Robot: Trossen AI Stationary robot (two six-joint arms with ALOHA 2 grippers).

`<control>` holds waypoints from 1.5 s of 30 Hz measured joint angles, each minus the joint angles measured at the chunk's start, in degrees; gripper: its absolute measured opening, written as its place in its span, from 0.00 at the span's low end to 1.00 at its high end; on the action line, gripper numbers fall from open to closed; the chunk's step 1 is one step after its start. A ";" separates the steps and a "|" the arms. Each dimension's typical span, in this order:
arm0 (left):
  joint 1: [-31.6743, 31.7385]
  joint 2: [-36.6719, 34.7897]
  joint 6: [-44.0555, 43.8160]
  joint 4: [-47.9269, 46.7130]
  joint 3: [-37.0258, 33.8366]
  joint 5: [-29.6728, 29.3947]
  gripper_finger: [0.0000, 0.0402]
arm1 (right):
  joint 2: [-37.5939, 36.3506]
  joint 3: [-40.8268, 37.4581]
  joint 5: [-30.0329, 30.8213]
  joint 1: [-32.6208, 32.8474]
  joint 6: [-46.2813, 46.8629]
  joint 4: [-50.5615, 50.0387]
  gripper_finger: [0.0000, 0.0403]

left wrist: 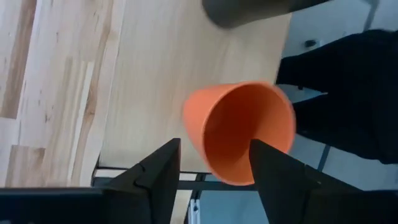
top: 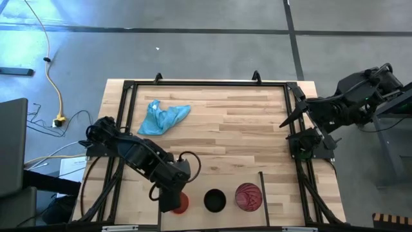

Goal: Stack small to large cups/mugs on shelf
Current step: Return to Home Position

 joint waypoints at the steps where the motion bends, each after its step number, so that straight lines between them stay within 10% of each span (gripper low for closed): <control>1: 0.00 0.00 0.00 0.01 0.73 -0.30 0.45 | 0.00 0.00 0.00 0.00 0.00 0.00 0.39; 45: 0.79 -16.57 40.71 9.73 6.73 -55.94 0.46 | -0.17 0.00 8.10 0.00 -3.06 1.82 0.39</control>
